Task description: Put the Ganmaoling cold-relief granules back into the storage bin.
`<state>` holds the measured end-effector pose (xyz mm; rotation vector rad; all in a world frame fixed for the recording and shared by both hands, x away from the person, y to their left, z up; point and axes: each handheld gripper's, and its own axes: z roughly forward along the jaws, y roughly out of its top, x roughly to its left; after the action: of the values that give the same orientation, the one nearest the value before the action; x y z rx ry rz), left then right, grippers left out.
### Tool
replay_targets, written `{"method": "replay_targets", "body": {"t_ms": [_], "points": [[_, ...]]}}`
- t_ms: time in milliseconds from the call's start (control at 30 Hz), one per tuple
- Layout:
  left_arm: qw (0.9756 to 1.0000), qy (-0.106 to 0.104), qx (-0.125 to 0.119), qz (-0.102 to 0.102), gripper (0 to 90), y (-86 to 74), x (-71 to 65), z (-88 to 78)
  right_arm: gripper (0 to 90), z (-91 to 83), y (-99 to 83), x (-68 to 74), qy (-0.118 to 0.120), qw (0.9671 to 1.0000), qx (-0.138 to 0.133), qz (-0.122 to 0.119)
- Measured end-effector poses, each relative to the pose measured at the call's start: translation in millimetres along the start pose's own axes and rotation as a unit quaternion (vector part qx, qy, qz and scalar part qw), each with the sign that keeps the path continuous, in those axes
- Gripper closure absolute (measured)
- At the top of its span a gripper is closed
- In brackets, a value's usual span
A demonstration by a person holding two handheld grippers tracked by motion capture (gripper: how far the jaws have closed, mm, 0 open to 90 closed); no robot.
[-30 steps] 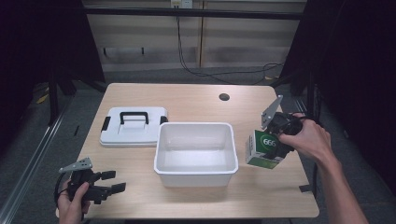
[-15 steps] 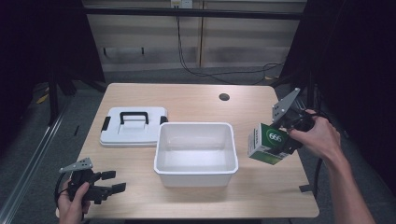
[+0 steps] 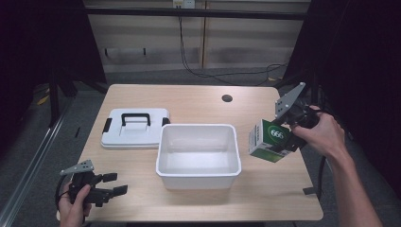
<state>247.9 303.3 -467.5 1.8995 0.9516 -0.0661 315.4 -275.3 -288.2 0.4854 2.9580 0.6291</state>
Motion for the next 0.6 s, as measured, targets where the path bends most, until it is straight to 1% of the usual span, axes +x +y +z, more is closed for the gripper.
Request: {"method": "replay_targets", "body": {"t_ms": [67, 167, 233, 300, 367, 433, 467, 533, 600], "points": [[1.0, 0.003, 0.001, 0.0, 16.0, 0.1, -0.1, -0.1, 16.0, -1.1, 2.4, 0.4, 0.0, 1.0, 0.001, 0.001], [1.0, 0.003, 0.001, 0.0, 16.0, 0.1, -0.1, -0.1, 16.1, -2.2, 10.2, 0.9, 0.0, 1.0, -0.004, -0.005], [1.0, 0.003, 0.0, 0.0, 16.0, 0.0, -0.3, -0.1, 16.1, -1.7, 15.2, 0.7, -0.003, 0.9999, -0.002, -0.01], [1.0, 0.003, 0.0, -0.001, 16.0, 0.0, -0.3, -0.3, 16.1, -1.4, 18.8, 1.1, -0.001, 0.9999, -0.005, -0.013], [1.0, 0.004, 0.002, 0.0, 16.0, 0.1, 0.1, -0.4, 16.0, -0.5, 22.0, 1.9, -0.005, 0.9997, -0.014, -0.018], [1.0, 0.004, 0.004, 0.003, 16.0, 0.3, 0.3, -0.3, 16.0, -0.5, 26.1, 2.5, -0.003, 0.9996, -0.016, -0.021], [1.0, 0.004, 0.002, 0.0, 16.0, 0.2, -0.2, 0.0, 16.0, -0.7, 28.6, 2.7, -0.003, 0.9997, -0.016, -0.02], [1.0, 0.003, 0.001, -0.001, 16.0, 0.1, -0.3, -0.2, 16.1, -0.9, 32.9, 2.6, -0.004, 0.9996, -0.014, -0.024], [1.0, 0.003, 0.0, -0.002, 16.0, 0.0, -0.1, -0.4, 16.0, -1.2, 38.2, 3.3, -0.001, 0.9996, -0.013, -0.026]]}}
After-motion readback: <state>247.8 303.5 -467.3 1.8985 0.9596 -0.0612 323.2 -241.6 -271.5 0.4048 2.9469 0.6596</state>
